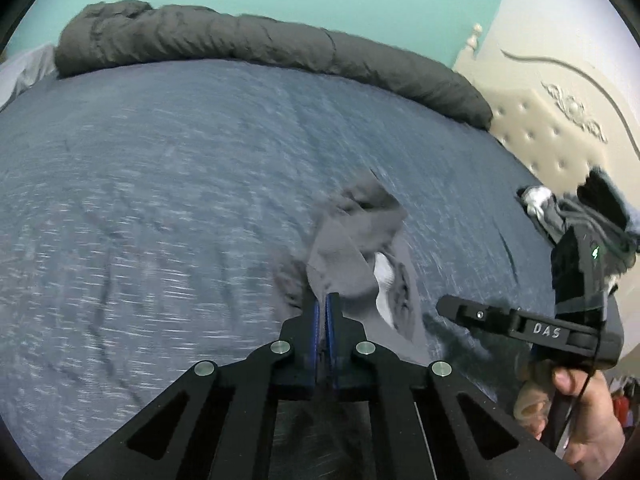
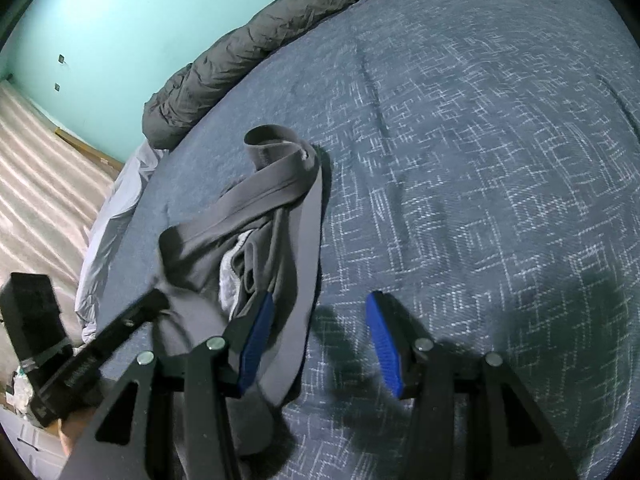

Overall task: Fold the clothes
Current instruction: 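Grasp the garment's waistband with the left gripper and pull it flat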

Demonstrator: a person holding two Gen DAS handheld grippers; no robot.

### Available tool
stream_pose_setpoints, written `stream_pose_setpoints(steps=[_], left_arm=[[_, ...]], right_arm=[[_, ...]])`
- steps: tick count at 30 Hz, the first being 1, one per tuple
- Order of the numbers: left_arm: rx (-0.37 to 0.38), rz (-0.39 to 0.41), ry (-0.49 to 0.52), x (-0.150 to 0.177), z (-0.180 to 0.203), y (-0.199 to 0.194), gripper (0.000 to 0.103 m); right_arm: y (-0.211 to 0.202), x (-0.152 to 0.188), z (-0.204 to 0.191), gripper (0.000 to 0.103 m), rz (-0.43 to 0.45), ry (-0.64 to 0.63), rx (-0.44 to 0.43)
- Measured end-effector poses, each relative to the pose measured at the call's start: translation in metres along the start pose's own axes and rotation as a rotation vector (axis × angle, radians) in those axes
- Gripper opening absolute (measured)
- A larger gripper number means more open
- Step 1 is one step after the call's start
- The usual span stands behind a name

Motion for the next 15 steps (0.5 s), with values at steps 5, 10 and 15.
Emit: stream_pose_setpoints(steps=[5,10,15], left_arm=[[-0.059,0.023,-0.072,0.009,-0.039,-0.021,0.003],[-0.114,0.050,-0.117,0.016,-0.066,-0.040,0.003],[-0.186,0.044,-0.148,0.028,-0.092,-0.051,0.003]], right_arm=[[0.006,-0.003,-0.003,0.051,0.006,-0.004,0.021],[0.014,-0.002,-0.012,0.051,0.002,-0.027,0.017],[0.023,0.002,-0.017,0.038,-0.007,-0.080,0.047]])
Point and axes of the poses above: each gripper's, at about its wrist camera, not at the fingertips, and y roughly the way its jaws point, z to its right, x to its underside, the point moved 5 cm from there along y, roughly the way its jaws point, and after that the axes turned 15 degrees about y, right-handed, at the moved point
